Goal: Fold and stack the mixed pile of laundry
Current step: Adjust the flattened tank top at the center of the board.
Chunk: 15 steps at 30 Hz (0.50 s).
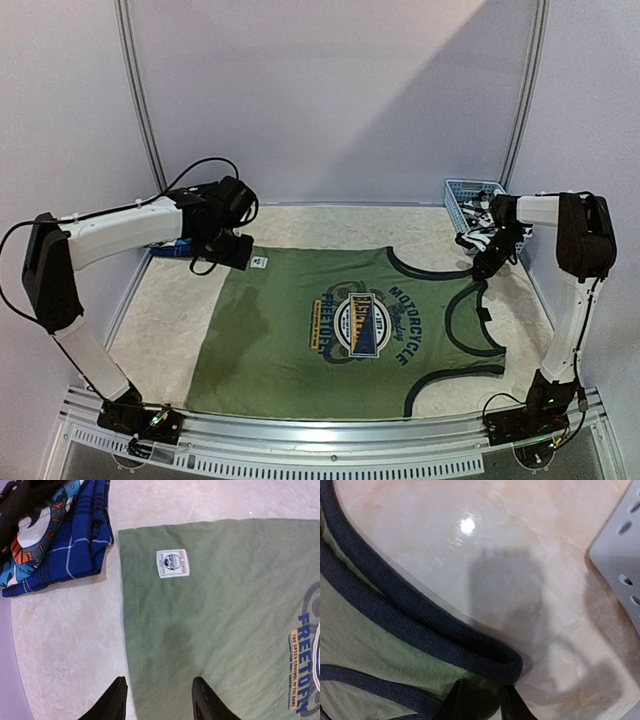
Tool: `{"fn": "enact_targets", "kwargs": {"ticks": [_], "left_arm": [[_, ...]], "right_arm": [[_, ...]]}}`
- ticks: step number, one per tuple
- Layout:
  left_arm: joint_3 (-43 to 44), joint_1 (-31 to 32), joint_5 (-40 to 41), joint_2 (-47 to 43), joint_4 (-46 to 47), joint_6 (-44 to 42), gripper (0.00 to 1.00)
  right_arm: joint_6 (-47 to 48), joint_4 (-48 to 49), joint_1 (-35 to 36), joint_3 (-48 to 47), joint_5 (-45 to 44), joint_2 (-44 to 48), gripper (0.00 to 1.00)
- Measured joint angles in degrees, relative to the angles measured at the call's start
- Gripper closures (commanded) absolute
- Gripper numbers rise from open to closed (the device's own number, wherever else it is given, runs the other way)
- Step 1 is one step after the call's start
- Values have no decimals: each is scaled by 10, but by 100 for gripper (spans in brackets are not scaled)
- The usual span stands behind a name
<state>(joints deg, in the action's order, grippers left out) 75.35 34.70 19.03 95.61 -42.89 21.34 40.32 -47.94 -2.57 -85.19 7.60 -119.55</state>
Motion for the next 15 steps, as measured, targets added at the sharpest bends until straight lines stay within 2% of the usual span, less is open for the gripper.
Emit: {"fn": "enact_targets", "kwargs": {"ticks": [7, 15], "left_arm": [[93, -73, -55, 92, 17, -58, 54], [266, -130, -170, 247, -7, -132, 54]], "right_arm": [[-9, 1, -5, -25, -36, -14, 70], [-12, -45, 24, -30, -10, 26, 42]]}}
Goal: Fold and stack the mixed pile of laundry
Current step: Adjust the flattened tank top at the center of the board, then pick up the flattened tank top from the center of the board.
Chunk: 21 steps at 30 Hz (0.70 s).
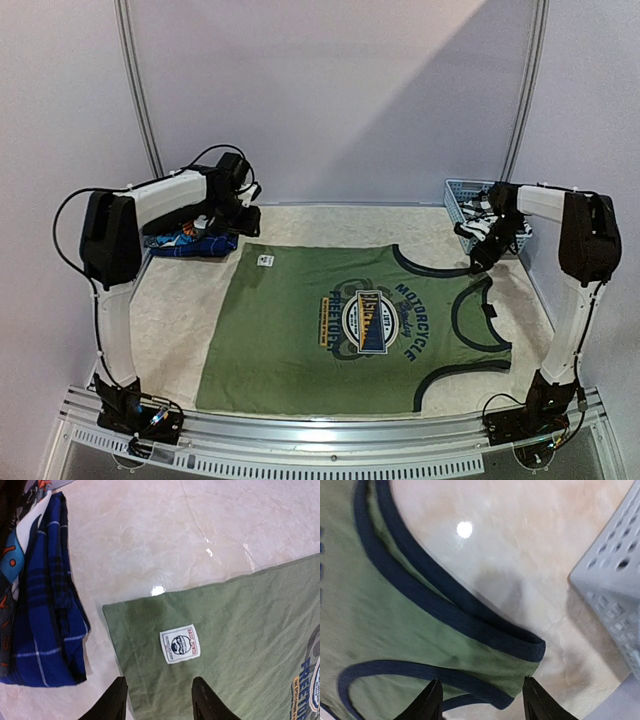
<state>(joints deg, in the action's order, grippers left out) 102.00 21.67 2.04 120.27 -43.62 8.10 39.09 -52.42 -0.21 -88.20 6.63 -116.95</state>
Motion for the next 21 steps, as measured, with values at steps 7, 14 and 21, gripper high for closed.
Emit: {"fn": "enact_targets", "kwargs": {"ticks": [7, 14, 21], "left_arm": [[108, -57, -80, 92, -45, -43, 53], [115, -73, -104, 116, -61, -56, 52], [115, -75, -110, 116, -60, -57, 53]], "right_arm": [[-1, -37, 64, -153, 119, 40, 38], [-40, -47, 97, -384, 203, -117, 27], [-101, -52, 121, -442, 221, -267, 26]]}}
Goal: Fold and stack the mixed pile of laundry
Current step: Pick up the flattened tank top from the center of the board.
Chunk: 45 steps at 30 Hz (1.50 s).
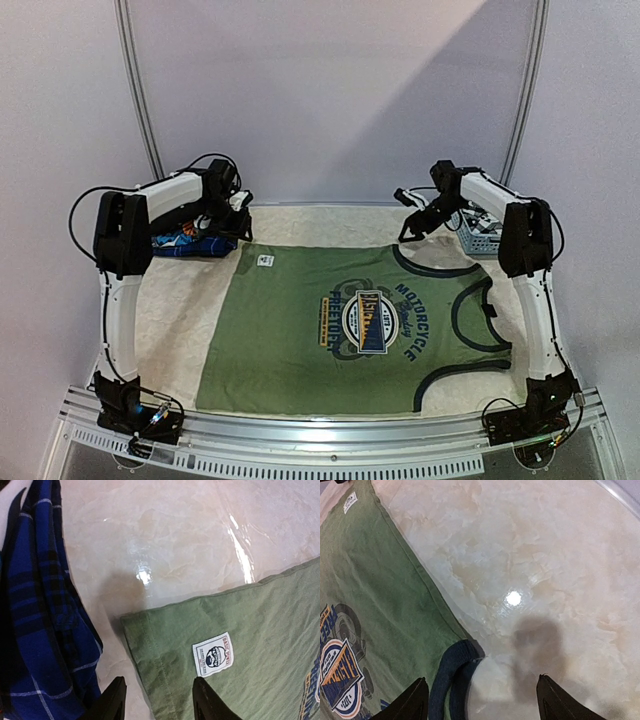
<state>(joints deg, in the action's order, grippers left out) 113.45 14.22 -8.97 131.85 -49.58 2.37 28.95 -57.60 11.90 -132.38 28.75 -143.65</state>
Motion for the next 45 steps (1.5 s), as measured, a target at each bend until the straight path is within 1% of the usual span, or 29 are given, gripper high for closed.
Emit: {"fn": "enact_targets", "kwargs": {"ticks": [3, 7, 9, 13, 19, 24, 30, 37, 45], "left_arm": [[-9, 0, -2, 0, 4, 0, 53], [-24, 0, -5, 0, 5, 0, 54], [-27, 0, -6, 0, 4, 0, 54], [-28, -1, -9, -1, 5, 0, 54], [-43, -1, -12, -20, 7, 4, 54], [-69, -1, -22, -59, 9, 9, 54], [-79, -1, -30, -91, 10, 17, 54], [-96, -1, -42, -105, 8, 26, 53], [-99, -1, -42, -115, 8, 26, 53]], "right_arm": [[-24, 0, 5, -5, 5, -27, 27], [-47, 3, 5, -17, 9, -36, 30], [-58, 1, 5, -45, 14, -47, 31], [-69, -1, 5, -94, 19, -66, 38], [-78, -16, 6, -99, 32, -74, 49], [-85, -31, 12, -109, 35, -91, 50], [-80, -52, 24, -116, 33, -99, 52], [-64, -74, 43, -151, 25, -110, 61], [-61, -81, 48, -153, -8, -114, 61]]}}
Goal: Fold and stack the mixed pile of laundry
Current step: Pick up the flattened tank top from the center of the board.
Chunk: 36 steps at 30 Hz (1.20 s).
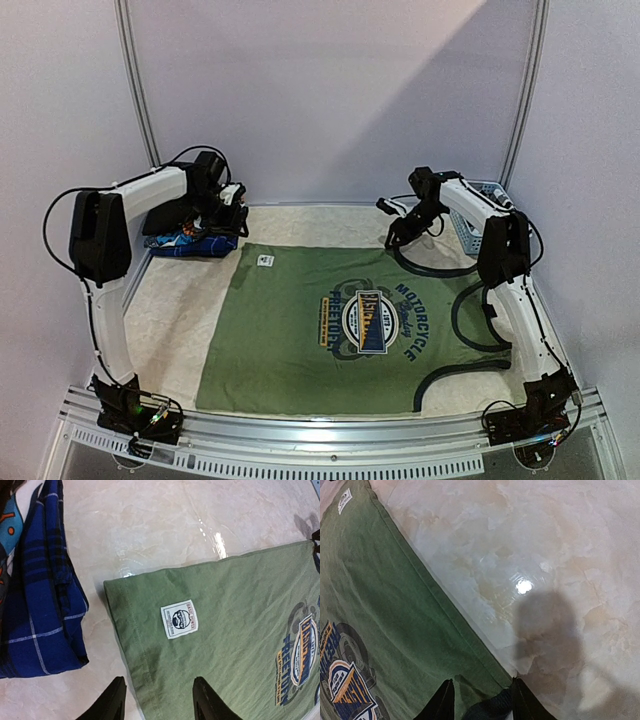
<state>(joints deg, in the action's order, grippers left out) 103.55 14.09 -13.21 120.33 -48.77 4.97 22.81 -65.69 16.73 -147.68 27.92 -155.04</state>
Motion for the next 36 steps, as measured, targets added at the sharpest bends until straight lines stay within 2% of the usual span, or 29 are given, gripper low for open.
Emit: {"fn": "enact_targets", "kwargs": {"ticks": [9, 19, 33, 36], "left_arm": [[-1, 0, 0, -3, -2, 0, 53], [-3, 0, -1, -9, -2, 0, 53], [6, 0, 9, -5, -4, -6, 52], [43, 0, 15, 17, -4, -13, 51]], "right_arm": [[5, 5, 0, 1, -60, 0, 57], [35, 14, 7, 5, -90, 0, 64], [64, 8, 16, 15, -105, 0, 83], [65, 21, 16, 19, -104, 0, 94]]}}
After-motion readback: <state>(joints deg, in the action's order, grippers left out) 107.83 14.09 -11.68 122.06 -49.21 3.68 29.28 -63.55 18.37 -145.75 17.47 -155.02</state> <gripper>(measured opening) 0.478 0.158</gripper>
